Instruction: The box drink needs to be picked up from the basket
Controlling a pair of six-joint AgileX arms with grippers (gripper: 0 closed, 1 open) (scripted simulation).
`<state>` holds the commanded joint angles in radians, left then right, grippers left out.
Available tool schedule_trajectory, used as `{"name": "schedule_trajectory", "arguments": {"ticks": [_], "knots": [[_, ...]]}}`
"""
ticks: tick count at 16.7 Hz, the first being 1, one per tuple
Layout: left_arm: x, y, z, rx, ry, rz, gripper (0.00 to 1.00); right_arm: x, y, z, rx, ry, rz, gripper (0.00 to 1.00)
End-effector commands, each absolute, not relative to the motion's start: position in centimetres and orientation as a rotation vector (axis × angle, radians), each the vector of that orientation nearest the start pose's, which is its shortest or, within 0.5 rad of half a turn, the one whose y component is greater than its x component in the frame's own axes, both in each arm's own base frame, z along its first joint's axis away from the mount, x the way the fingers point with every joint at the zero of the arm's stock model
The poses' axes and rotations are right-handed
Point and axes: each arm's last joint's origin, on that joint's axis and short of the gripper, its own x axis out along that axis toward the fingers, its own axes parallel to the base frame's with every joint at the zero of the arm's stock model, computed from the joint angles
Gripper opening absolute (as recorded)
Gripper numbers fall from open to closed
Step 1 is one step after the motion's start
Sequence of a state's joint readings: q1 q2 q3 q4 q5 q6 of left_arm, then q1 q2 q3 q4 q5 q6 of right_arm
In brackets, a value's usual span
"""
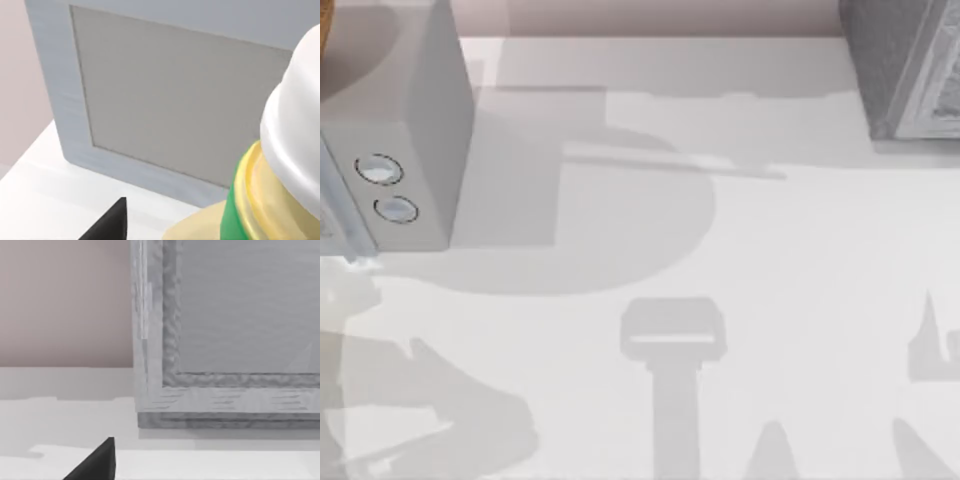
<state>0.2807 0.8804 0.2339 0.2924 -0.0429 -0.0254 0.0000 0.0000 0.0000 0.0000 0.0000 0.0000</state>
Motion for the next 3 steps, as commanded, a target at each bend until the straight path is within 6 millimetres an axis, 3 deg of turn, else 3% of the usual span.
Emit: {"name": "schedule_trajectory", "arguments": {"ticks": [3], "knots": [[17.46,5.11,16.90,-0.075,0.348,0.328,1.00,10.57,-0.12,16.00,0.000,0.000,0.000,1.00]]}}
